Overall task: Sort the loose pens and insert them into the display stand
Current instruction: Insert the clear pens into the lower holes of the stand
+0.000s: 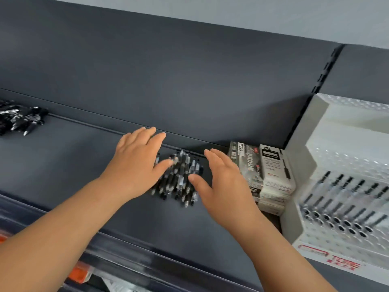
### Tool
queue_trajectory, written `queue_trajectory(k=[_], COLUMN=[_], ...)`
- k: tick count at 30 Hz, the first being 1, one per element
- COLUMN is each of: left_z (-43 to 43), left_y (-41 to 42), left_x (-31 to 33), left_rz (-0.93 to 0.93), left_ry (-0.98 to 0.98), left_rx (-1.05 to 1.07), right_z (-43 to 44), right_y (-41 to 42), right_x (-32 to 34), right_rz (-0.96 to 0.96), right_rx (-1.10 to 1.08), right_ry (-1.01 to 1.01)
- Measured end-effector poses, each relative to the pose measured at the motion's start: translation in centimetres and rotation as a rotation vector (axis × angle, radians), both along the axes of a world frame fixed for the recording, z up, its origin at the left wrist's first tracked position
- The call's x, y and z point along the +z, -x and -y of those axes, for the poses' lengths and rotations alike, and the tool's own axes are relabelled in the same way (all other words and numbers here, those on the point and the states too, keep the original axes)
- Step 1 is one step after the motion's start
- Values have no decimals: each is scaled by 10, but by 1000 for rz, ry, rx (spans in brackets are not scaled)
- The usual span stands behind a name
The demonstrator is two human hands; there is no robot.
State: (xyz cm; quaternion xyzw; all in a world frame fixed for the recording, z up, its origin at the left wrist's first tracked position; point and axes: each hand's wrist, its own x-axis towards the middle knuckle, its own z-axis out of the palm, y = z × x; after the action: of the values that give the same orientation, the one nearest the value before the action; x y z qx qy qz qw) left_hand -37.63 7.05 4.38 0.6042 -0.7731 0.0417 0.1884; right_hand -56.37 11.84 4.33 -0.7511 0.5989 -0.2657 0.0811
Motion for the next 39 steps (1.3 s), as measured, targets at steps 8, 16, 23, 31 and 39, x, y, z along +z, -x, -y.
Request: queue_trajectory(k=[8, 16, 23, 31, 39], left_z=[41, 63, 61, 66, 74], left_y=[-29, -21, 0, 5, 5], left_x=[-43, -73, -70, -68, -64], left_rz=[21, 11, -202, -569, -742], left_ry=[-202, -375, -392, -477, -609], left_rx=[-28, 44, -17, 8, 95], right_z=[48, 73, 75, 74, 73], right_y=[-41, -52, -63, -62, -59], right_x=[-49, -75, -77, -78, -80], right_rz=[36, -35, -12, 100, 218], right_rx=[-172, -366, -339, -318, -294], right_ry=[-272, -370, -306, -228, -166])
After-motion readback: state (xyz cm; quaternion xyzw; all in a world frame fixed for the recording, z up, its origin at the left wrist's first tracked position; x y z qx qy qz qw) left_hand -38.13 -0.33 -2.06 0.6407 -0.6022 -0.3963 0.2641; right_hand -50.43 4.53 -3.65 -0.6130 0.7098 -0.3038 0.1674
